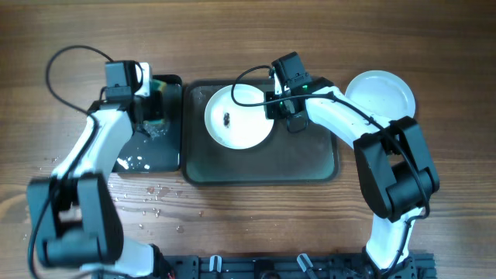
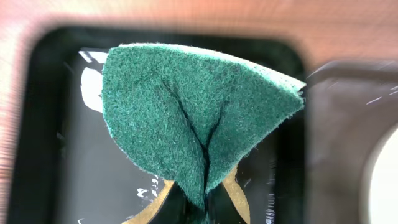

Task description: Clean dirty plates on tray and stack at the side

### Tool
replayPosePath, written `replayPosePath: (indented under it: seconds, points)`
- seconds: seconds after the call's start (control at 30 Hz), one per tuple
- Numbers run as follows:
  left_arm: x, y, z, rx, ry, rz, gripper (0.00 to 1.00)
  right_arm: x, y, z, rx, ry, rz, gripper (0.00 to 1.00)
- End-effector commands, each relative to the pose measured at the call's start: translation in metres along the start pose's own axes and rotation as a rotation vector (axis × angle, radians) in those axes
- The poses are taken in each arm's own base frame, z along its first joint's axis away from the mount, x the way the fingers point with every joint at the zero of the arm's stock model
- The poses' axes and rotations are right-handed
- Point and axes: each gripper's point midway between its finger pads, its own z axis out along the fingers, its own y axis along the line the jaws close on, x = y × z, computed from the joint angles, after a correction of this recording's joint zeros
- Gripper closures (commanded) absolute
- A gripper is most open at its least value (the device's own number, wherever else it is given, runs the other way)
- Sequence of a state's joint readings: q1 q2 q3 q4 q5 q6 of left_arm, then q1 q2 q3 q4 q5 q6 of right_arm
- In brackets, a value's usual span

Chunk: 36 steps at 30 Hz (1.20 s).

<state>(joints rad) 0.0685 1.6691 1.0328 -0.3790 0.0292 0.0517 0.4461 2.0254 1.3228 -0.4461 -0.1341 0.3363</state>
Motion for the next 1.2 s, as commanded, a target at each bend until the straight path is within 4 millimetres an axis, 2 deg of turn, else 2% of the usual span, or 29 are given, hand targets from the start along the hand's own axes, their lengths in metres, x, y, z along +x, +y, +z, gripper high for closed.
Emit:
replayPosePath:
  seconds: [0.0, 0.2, 0.33, 0.5, 0.93, 1.17]
  points:
    - [-0.040, -0.005, -0.054, 0.019, -0.170, 0.021, 0.96, 0.006, 0.001, 0.005, -0.013, 0.017, 0.007, 0.94]
    - [-0.060, -0.007, -0.101, 0.024, -0.295, 0.000, 0.96, 0.006, 0.001, 0.005, -0.013, 0.018, 0.007, 0.94]
    - [-0.064, -0.007, -0.119, 0.035, -0.333, -0.059, 0.96, 0.006, 0.001, 0.005, -0.013, 0.018, 0.007, 0.94]
    - [-0.063, -0.007, -0.131, 0.048, -0.347, -0.130, 0.96, 0.006, 0.001, 0.005, -0.013, 0.017, 0.007, 0.94]
    - [-0.045, -0.007, -0.123, 0.042, -0.269, -0.137, 0.96, 0.006, 0.003, 0.005, -0.019, 0.020, 0.007, 0.94]
    - [-0.028, -0.006, -0.103, 0.034, -0.173, -0.143, 0.96, 0.006, 0.003, 0.005, -0.019, 0.020, 0.007, 0.95]
